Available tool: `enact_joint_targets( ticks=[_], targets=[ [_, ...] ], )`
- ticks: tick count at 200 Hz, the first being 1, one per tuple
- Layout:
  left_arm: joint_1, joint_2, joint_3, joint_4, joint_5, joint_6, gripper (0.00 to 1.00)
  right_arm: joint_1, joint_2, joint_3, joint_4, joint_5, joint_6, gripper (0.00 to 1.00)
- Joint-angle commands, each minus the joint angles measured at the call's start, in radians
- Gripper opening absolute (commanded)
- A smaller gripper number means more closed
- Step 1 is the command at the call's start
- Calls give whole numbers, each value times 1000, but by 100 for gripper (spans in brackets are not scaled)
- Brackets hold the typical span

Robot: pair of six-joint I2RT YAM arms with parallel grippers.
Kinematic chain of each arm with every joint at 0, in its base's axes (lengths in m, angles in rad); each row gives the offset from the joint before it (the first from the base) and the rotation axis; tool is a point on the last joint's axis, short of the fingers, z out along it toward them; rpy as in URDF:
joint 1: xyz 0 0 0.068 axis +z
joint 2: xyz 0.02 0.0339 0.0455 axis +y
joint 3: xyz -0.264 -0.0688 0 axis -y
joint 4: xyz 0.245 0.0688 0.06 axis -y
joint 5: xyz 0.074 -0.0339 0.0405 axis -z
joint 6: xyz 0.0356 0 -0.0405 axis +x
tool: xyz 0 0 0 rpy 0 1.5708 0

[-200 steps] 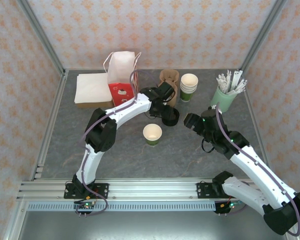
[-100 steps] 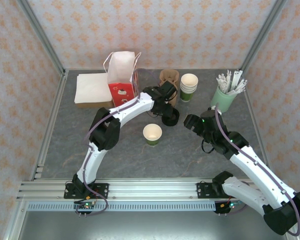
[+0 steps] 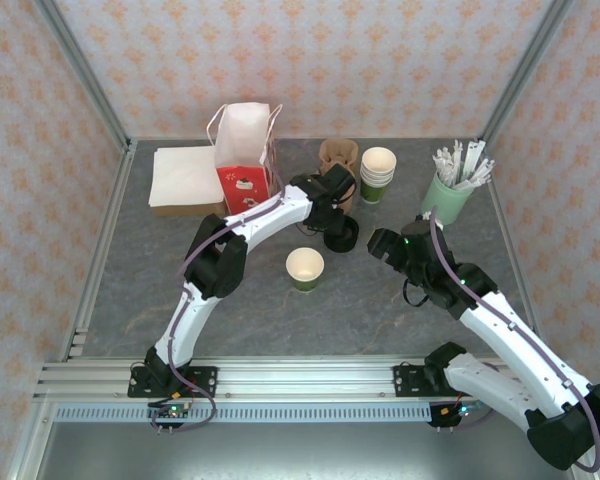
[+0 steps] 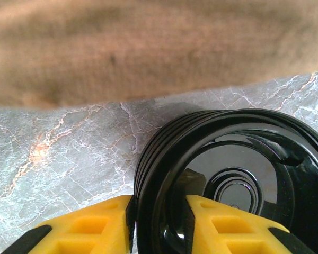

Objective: Pack the takeout coffee

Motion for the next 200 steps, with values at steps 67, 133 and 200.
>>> enact_joint_targets(
  ticks=[67,133,200],
  targets=[
    [-6,-33,45,-46,-49,33,27,-3,-11,-25,16,21,-3,92],
    [-7,-44,45,-49,-55,42,15,-6,-13,-21,14,17,-13,95],
    [-6,-147,30,-13,-70,55,10,-177,-23,-60,145,-286,-45,100]
  ],
)
